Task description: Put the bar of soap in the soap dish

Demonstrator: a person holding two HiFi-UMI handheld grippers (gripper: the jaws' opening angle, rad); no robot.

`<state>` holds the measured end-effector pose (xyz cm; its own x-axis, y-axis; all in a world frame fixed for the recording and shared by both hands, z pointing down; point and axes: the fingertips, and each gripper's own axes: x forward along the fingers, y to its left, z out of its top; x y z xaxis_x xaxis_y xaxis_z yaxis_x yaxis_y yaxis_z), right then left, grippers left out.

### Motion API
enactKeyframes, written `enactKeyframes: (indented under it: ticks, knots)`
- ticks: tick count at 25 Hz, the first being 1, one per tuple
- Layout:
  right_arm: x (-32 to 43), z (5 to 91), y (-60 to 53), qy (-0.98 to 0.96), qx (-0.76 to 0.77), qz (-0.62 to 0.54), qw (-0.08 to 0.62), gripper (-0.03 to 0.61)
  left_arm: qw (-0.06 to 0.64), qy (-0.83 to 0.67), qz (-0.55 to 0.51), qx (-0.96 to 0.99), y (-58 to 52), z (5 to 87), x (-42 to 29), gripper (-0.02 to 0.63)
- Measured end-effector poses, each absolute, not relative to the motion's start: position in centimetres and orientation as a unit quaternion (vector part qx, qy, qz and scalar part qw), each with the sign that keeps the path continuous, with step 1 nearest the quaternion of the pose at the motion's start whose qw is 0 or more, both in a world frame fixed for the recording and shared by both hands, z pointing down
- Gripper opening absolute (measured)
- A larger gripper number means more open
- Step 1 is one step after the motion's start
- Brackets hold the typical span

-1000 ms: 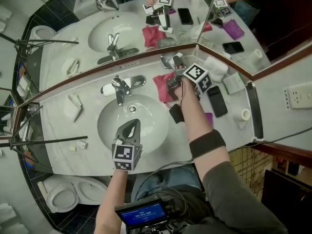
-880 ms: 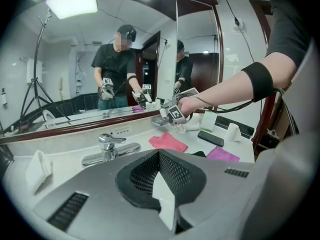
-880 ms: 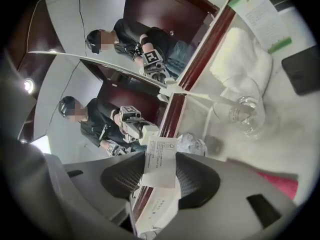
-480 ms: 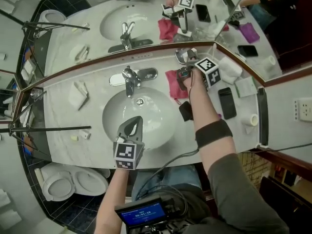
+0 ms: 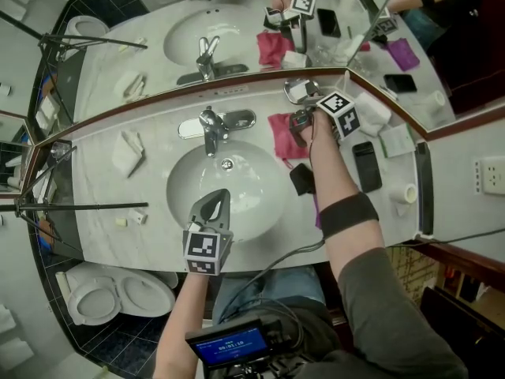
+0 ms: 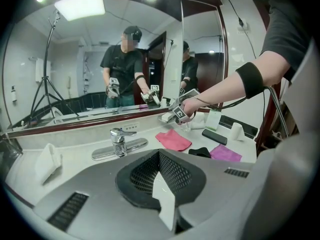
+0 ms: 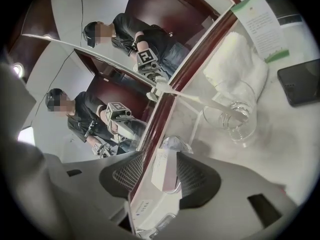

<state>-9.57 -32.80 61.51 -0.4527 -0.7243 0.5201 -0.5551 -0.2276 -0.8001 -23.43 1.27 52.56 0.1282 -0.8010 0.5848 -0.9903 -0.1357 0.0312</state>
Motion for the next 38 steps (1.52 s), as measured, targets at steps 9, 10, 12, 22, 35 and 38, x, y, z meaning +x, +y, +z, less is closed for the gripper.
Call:
enactKeyframes:
  ticks: [9, 10, 12, 22, 35, 38]
  knots:
    - [-8.1, 58.3, -31.5, 0.644, -0.498, -0.574, 0.09, 0.13, 0.202, -0.626, 0.212, 0.723, 1.5, 51.0, -23.8, 0.0]
    - [-7.8, 57.6, -31.1, 0.65, -0.496, -0.569, 0.089, 0.103, 0.201, -0.626, 0.21, 0.724, 1.6, 50.7, -23.8, 0.0]
    - [-7.2, 56.1, -30.2, 0.669, -0.492, -0.551, 0.08, 0.056, 0.197, -0.625, 0.205, 0.727, 1.8, 50.1, -23.9, 0.0]
    - [-1.2, 49.1, -23.6, 0.802, -0.469, -0.366, -0.052, 0.017, 0.19, -0.621, 0.167, 0.742, 2.4, 47.0, -23.5, 0.0]
    - [10.2, 48.9, -14.5, 0.819, -0.502, -0.201, -0.191, 0.017, 0.185, -0.599, 0.154, 0.764, 2.4, 45.5, -22.4, 0.0]
    - [12.8, 49.0, -13.1, 0.808, -0.523, -0.196, -0.188, 0.015, 0.185, -0.598, 0.152, 0.765, 2.6, 45.6, -22.3, 0.0]
